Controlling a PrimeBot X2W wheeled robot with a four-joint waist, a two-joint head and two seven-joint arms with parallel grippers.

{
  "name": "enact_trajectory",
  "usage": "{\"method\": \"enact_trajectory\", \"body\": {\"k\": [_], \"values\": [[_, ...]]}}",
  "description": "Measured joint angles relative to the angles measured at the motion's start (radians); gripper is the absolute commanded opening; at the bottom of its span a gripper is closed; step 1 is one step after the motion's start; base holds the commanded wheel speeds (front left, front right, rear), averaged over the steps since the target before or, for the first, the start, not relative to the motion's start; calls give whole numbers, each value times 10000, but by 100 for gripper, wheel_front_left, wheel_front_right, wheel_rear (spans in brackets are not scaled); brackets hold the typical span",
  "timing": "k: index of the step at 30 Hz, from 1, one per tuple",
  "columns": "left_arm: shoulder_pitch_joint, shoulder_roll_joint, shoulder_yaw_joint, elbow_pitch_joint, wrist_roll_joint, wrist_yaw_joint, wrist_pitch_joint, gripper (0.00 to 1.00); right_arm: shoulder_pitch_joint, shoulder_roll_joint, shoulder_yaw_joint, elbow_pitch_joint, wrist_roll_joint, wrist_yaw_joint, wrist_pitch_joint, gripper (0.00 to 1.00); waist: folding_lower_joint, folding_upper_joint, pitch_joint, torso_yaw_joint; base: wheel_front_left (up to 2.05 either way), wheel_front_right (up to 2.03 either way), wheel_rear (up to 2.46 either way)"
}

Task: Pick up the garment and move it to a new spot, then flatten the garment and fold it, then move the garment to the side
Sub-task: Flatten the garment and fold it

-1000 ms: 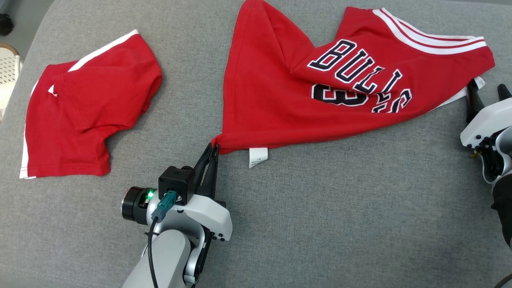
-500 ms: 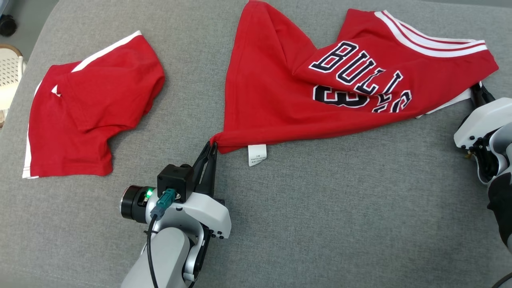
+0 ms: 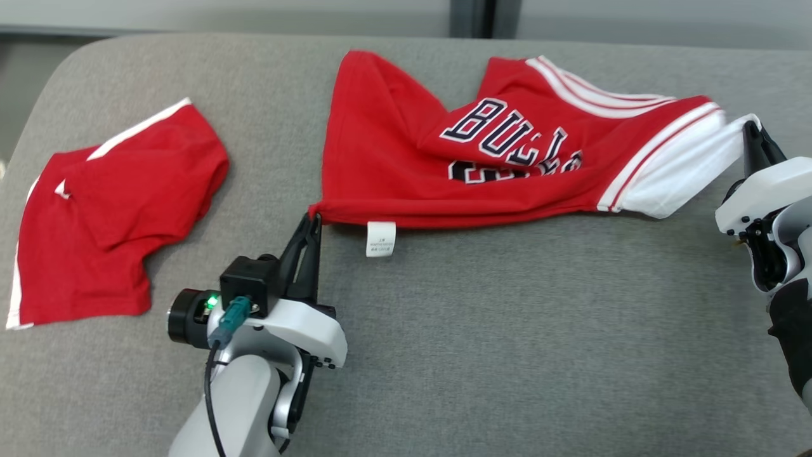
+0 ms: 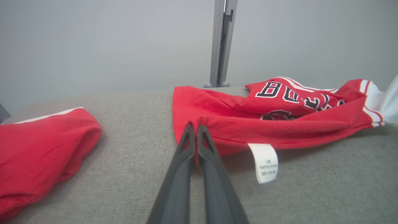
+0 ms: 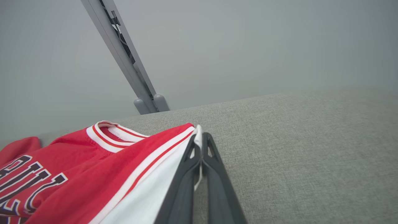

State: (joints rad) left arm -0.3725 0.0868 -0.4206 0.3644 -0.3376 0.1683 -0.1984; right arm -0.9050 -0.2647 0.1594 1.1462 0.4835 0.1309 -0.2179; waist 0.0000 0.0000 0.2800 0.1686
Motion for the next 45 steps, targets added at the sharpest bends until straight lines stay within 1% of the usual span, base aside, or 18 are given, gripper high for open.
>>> {"method": "enact_trajectory", "body": {"k": [6, 15, 17, 18, 19, 23, 27, 31, 33, 36, 40, 42, 43, 45], "values": [[-40, 326, 334, -422, -148, 79, -134, 0, 164, -123, 422, -901, 516, 0, -21, 0, 0, 0, -705, -495, 0, 0, 0], [-248, 892, 895, -1133, -466, 104, 65, 0, 656, -301, 980, -2961, 1283, 0, 79, 0, 0, 0, -1738, -1329, 0, 0, 0], [-238, 863, 1055, -1338, -780, 84, 171, 0, 912, -368, 1020, -3471, 1375, -2, 98, 0, 0, 0, -1958, -1488, 0, 0, 0], [-238, 863, 1055, -1338, -780, 84, 171, 0, 912, -368, 1020, -3471, 1375, -2, 98, 0, 0, 0, -1958, -1488, 0, 0, 0], [-221, 830, 1133, -1442, -999, 38, 238, 0, 1037, -407, 1018, -3733, 1417, -2, 107, 0, 0, 0, -2065, -1568, 0, 0, 0], [72, 863, 1321, -1942, -1371, -10, 476, 0, 1654, -577, 780, -4709, 1419, -2, 196, 0, 0, 0, -2421, -1868, 0, 0, 0], [349, 976, 1442, -2454, -1490, 96, 715, 0, 2271, -564, 445, -5680, 1168, -2, 520, 0, 0, 0, -2643, -2158, 0, 0, 0], [395, 1106, 1503, -2932, -1561, 224, 984, 0, 2643, -474, -67, -6671, 777, -2, 1024, 0, 0, 0, -2602, -2333, 0, 0, 0], [315, 1221, 1490, -3083, -1557, 221, 1206, 0, 2661, -395, -387, -7133, 568, -2, 1340, 0, 0, 0, -2449, -2367, 0, 0, 0], [-359, 1534, 1521, -3262, -1488, 196, 1664, 0, 2372, -247, -663, -7739, 100, -2, 1885, 0, 0, 0, -2080, -2423, 0, 0, 0], [-1967, 1894, 1546, -3143, -1421, -21, 2441, 0, 1123, -203, -871, -8172, -186, -2, 2629, 0, 0, 0, -1396, -2471, 0, 0, 0], [-3094, 2084, 1540, -2888, -1340, -186, 2796, 0, 303, -226, -874, -8182, -201, -2, 2941, 0, 0, 0, -989, -2484, 0, 0, 0], [-4310, 2109, 1540, -2491, -1302, -328, 3083, 0, -642, -240, -867, -8040, -201, -2, 3173, 0, 0, 0, -551, -2488, 0, 0, 0], [-5547, 2102, 1415, -1935, -1185, -518, 3304, 0, -1667, -280, -794, -7705, -203, -2, 3258, 0, 0, 0, -106, -2487, 0, 0, 0]]}}
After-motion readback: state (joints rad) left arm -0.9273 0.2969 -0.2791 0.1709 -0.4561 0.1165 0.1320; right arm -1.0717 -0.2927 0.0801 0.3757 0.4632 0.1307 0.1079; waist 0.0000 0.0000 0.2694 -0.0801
